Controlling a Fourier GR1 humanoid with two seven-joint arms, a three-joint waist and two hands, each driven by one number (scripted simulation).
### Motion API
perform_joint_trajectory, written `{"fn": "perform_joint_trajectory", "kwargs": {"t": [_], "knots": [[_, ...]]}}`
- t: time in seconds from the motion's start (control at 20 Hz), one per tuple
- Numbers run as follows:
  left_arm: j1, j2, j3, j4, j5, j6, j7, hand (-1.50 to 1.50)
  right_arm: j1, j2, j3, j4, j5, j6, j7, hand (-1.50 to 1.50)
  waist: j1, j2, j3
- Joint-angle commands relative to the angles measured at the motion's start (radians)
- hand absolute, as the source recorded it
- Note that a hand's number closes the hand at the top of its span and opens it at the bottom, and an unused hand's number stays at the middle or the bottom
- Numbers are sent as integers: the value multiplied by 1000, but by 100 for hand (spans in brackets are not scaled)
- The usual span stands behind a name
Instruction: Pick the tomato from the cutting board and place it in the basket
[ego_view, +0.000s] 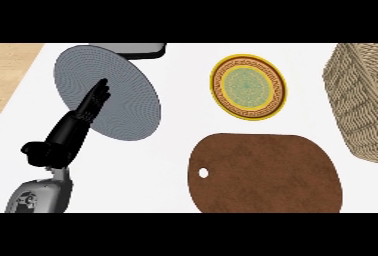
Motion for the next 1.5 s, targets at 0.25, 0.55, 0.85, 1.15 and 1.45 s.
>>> {"fn": "perform_joint_trajectory", "kwargs": {"t": [0.25,0.55,0.85,1.15,1.45], "knots": [[4,9,18,31,3,-20,-42,0,-114,35,-5,418,109,-40,-356,150,-2,1,0],[12,4,19,31,-2,-20,-47,0,-226,39,-21,681,172,-134,-561,150,6,4,1],[-69,-5,6,47,-13,-9,24,0,-347,14,-87,855,136,-152,-608,-150,7,6,1],[-10,-3,13,66,-18,-20,-55,0,-406,-53,-77,957,174,-128,-687,-150,12,6,1],[-30,14,44,38,16,-33,-18,0,-433,-84,-155,991,73,22,-704,-150,6,4,2]]}}
